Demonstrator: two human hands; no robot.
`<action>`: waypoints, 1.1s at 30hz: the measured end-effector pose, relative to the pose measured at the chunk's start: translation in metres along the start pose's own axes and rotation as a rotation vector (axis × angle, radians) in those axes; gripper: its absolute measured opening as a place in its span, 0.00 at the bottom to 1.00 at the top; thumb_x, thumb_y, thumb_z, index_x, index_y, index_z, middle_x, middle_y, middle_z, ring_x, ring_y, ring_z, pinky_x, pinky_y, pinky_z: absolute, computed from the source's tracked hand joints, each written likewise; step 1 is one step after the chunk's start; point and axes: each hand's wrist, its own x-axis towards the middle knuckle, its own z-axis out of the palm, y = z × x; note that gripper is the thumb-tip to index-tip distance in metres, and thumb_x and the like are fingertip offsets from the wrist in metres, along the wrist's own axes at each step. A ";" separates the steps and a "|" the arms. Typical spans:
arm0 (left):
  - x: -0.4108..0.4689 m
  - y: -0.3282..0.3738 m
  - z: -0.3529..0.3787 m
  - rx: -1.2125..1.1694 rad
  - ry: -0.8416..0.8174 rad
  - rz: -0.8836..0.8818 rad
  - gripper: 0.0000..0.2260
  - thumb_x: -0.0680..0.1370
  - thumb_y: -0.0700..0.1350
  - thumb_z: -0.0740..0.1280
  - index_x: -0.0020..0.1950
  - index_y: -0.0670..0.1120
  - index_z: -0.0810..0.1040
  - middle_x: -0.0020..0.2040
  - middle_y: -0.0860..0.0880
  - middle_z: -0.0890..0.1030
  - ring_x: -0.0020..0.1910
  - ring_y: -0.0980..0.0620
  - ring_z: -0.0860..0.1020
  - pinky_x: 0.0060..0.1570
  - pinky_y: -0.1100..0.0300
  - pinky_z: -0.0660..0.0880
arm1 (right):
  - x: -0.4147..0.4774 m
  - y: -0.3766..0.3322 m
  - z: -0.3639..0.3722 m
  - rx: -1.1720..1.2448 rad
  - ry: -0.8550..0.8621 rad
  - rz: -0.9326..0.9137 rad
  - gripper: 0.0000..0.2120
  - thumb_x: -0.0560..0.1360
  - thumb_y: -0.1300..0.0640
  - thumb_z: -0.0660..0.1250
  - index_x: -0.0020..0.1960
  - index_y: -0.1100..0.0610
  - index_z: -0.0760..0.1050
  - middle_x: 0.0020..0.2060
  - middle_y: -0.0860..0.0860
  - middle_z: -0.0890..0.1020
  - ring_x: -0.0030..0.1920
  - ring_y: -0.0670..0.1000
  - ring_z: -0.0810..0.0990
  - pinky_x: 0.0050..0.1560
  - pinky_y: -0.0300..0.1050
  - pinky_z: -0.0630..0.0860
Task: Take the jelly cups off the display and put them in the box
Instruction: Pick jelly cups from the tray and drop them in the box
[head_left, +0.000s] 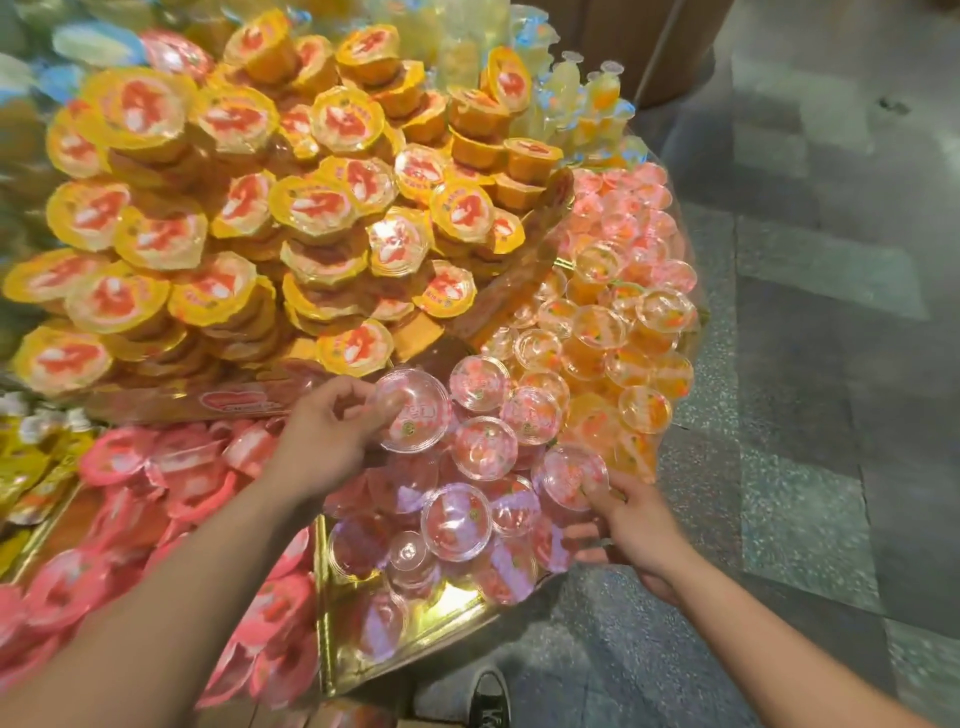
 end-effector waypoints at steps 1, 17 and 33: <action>0.002 -0.003 0.000 0.002 0.013 -0.004 0.10 0.76 0.45 0.72 0.43 0.41 0.75 0.26 0.55 0.74 0.29 0.54 0.73 0.35 0.54 0.81 | 0.003 0.001 0.000 0.011 0.003 0.008 0.12 0.82 0.55 0.63 0.64 0.55 0.75 0.44 0.56 0.85 0.40 0.58 0.85 0.35 0.52 0.84; 0.023 -0.028 0.014 0.178 0.102 0.069 0.11 0.76 0.51 0.73 0.42 0.44 0.78 0.29 0.50 0.79 0.29 0.51 0.74 0.35 0.54 0.71 | 0.017 0.002 -0.008 -0.045 -0.033 0.022 0.11 0.83 0.53 0.62 0.58 0.60 0.75 0.49 0.57 0.86 0.39 0.55 0.86 0.30 0.47 0.81; 0.066 -0.057 0.023 0.593 0.211 0.037 0.18 0.78 0.61 0.68 0.46 0.46 0.83 0.35 0.45 0.83 0.37 0.43 0.80 0.43 0.47 0.79 | 0.015 -0.005 -0.004 -0.112 -0.091 -0.050 0.15 0.82 0.55 0.63 0.68 0.52 0.72 0.49 0.60 0.83 0.39 0.55 0.84 0.29 0.47 0.80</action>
